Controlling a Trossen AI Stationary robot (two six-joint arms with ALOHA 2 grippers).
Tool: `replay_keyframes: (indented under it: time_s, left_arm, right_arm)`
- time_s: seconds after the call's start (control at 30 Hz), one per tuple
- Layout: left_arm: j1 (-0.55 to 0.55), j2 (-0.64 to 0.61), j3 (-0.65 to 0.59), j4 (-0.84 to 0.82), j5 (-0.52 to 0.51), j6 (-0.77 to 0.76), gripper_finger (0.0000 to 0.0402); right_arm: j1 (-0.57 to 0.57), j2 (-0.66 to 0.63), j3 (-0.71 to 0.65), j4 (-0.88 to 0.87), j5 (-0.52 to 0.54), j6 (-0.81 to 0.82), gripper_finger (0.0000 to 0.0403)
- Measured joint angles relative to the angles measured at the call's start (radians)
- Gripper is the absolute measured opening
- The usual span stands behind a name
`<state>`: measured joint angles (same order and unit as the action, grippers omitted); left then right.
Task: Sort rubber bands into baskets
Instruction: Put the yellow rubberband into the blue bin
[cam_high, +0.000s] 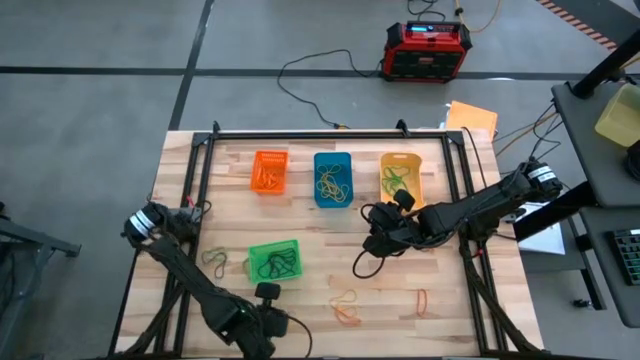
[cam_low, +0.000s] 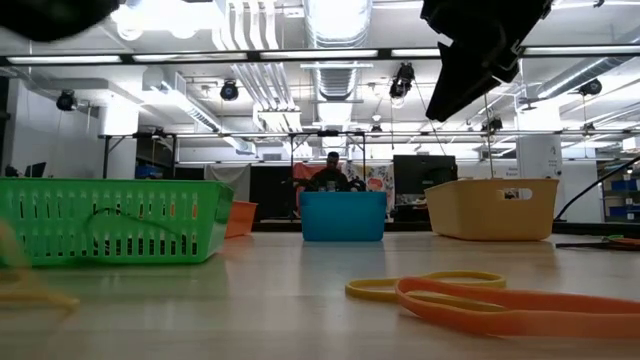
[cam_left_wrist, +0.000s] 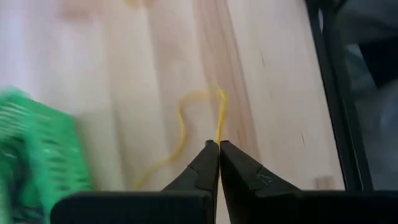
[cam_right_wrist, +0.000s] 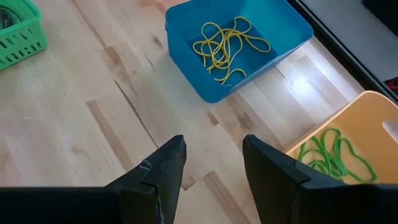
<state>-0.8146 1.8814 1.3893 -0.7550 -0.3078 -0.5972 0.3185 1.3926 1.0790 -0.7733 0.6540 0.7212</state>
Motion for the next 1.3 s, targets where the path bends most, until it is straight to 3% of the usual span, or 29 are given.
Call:
replay_keyframes:
  time_s: [0.23, 0.4, 0.6, 0.83, 1.0, 1.3]
  left_arm:
    - [0.002, -0.12, 0.015, 0.003, -0.248, 0.023, 0.0]
    - [0.019, -0.187, 0.015, 0.01, -0.385, 0.018, 0.0]
    - [0.019, -0.189, -0.005, 0.011, -0.228, 0.023, 0.0]
    - [0.018, -0.085, -0.012, 0.012, -0.093, -0.122, 0.0]
    - [0.025, -0.002, -0.012, 0.001, -0.066, -0.256, 0.0011]
    - [0.034, 0.071, -0.012, 0.022, -0.073, -0.322, 0.009]
  right_arm:
    - [0.007, 0.0, -0.001, 0.016, 0.012, -0.008, 0.0155]
    - [0.018, 0.0, -0.032, 0.152, 0.054, -0.124, 0.0155]
    - [0.018, 0.0, -0.082, 0.239, 0.05, -0.17, 0.0155]
    - [0.018, 0.0, -0.108, 0.24, 0.05, -0.145, 0.0155]
    - [0.018, 0.0, -0.109, 0.242, 0.05, -0.145, 0.0155]
    - [0.018, 0.0, -0.109, 0.251, 0.045, -0.145, 0.0155]
